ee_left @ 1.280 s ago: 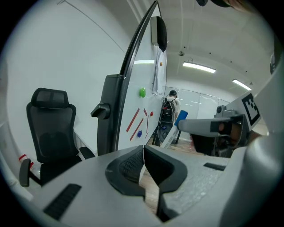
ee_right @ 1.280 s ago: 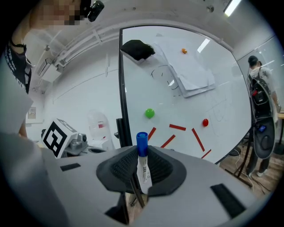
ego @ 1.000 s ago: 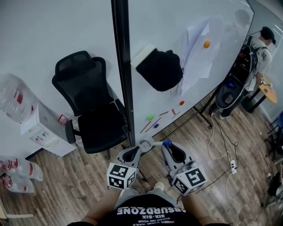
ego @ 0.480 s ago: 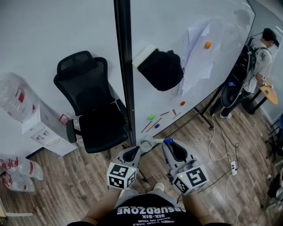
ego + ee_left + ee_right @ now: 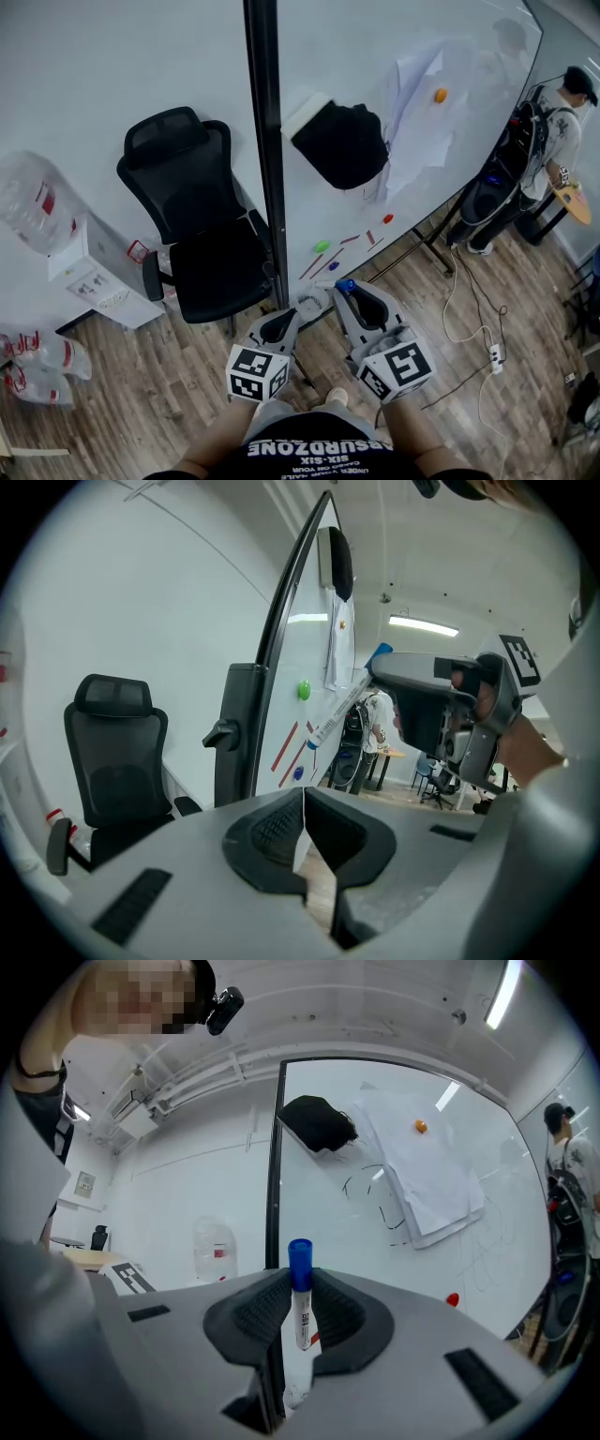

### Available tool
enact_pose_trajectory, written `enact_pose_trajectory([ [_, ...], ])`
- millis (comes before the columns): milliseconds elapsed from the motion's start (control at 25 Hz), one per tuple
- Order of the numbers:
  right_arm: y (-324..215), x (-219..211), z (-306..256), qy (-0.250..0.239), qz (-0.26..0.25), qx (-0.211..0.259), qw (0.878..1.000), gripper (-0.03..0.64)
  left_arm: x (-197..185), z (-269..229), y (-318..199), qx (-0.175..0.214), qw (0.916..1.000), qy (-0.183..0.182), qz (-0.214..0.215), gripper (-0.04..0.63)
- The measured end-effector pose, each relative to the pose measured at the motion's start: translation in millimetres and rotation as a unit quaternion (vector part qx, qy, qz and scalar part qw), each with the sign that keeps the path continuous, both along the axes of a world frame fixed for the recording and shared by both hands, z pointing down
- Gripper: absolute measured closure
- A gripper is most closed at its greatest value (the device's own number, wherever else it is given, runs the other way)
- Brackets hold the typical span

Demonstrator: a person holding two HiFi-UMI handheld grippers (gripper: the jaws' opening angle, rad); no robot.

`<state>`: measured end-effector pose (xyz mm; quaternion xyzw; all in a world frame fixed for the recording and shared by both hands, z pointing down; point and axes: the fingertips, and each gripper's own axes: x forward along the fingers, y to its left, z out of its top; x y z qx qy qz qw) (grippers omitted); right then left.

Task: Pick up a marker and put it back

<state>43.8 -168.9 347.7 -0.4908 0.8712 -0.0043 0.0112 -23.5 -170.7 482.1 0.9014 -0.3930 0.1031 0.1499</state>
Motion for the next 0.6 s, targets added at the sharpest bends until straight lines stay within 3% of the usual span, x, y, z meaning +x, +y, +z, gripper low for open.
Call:
enact_pose_trajectory([
  [600, -15.0, -12.8, 12.0, 0.015, -0.009, -0.004, 1.0, 0.555, -4.8, -6.3, -2.3, 0.005, 0.9999, 0.003, -0.013, 0.588],
])
